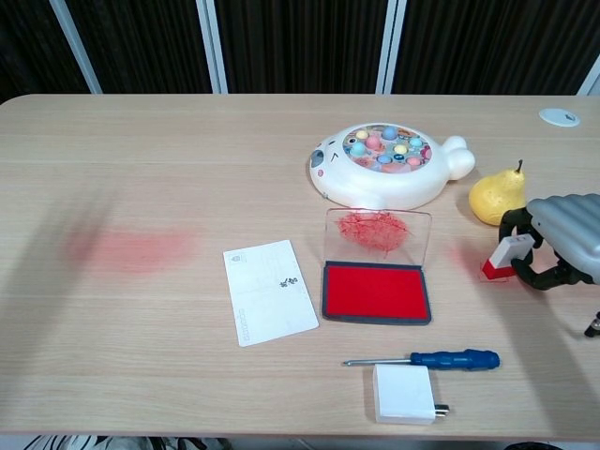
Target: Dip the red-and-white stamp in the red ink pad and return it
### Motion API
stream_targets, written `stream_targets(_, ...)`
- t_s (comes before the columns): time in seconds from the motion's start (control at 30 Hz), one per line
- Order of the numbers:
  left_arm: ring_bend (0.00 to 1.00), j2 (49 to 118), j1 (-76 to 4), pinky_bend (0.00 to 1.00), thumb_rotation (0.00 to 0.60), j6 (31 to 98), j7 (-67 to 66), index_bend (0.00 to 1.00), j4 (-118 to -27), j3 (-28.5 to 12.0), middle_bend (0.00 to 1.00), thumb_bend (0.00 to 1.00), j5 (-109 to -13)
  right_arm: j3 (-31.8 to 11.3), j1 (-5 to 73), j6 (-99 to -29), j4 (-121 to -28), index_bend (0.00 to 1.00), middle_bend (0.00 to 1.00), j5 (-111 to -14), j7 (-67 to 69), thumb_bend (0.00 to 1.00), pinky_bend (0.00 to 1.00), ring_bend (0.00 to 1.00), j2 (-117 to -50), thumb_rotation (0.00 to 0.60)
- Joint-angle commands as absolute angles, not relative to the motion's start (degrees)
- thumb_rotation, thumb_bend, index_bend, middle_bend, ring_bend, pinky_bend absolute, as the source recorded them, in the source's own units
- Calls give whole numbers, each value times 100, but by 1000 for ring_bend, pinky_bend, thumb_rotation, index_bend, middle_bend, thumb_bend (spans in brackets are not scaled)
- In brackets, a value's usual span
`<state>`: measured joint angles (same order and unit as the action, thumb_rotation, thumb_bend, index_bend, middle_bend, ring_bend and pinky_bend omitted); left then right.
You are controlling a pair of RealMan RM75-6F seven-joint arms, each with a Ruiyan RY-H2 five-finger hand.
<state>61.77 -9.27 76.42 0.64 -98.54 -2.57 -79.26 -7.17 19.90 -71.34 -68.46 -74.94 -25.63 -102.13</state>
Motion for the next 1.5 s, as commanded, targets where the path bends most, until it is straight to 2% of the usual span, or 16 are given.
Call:
stream_targets(0.03,0,6175,-927,0,600,7640,62,0,-9858,-257,0,8,-7924,-716,1990,-7121,-6860,710,538,-7475,-2592,482,406,424,-10205,600)
stream_targets(0.8,0,6175,-921,0,600,7647,53,0,-9864,-265,0,8,-7911,-747,2006,-7085,-7058,554,423,-7327,-2886,417,384,368,-10099,600)
stream_targets(1.03,0,6173,-921,0,600,7646,51,0,-9870,-266,0,7,-7912,-747,2011,-7095,-7115,453,388,-7317,-2925,401,373,350,-10065,600)
stream_targets(1.33,0,6167,-918,0,600,7649,53,0,-9876,-265,0,8,-7917,-746,2017,-7087,-7211,411,361,-7259,-3059,386,361,335,-10024,600)
stream_targets(1.5,0,6162,-916,0,600,7652,56,0,-9878,-266,0,8,-7916,-735,2012,-7084,-7281,334,301,-7220,-3158,345,336,284,-9982,600)
